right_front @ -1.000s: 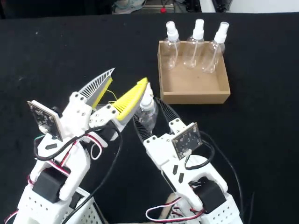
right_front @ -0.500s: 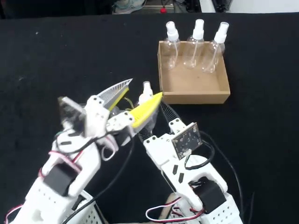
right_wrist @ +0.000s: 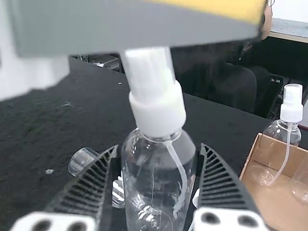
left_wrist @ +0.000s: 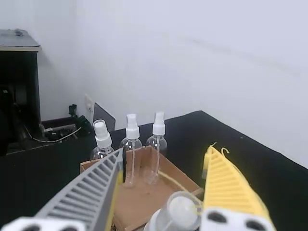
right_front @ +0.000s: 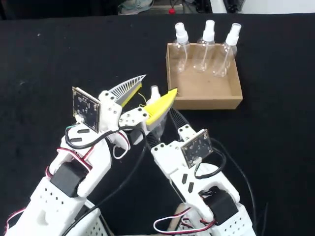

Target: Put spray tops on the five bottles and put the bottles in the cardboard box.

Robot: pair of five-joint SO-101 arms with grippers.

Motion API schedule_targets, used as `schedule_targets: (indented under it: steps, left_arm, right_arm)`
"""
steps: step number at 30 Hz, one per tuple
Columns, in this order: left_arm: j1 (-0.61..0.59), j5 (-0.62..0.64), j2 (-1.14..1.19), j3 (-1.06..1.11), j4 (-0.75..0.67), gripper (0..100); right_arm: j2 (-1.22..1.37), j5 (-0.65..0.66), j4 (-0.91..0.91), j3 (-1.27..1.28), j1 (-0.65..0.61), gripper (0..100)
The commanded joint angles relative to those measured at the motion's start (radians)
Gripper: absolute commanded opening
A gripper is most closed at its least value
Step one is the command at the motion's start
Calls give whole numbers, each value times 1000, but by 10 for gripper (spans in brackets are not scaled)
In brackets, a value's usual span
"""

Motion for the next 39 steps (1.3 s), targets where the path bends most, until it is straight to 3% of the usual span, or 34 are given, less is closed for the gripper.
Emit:
schedule_targets:
  steps: [1,6,11,13,18,25,32,39]
  left_arm:
    - [10,-9,-25,-116,31,256]
    - [-61,-8,-132,-255,313,260]
    - [-306,-3,-242,-211,577,259]
    - [-407,-3,-295,-130,618,258]
    - [-568,-3,-462,130,617,257]
    - [-573,-2,-626,463,423,256]
    - [-572,-2,-624,581,367,256]
    - [-573,-2,-624,615,365,256]
  right_arm:
    - [-73,8,-6,-5,-6,144]
    - [-79,8,-6,-15,38,144]
    - [-73,8,-20,-73,207,144]
    - [-71,8,-54,-87,249,144]
    - [-31,8,-109,-147,295,144]
    - [357,9,-164,-397,362,144]
    - [809,8,-509,-409,396,144]
    - [1098,8,-838,-346,399,144]
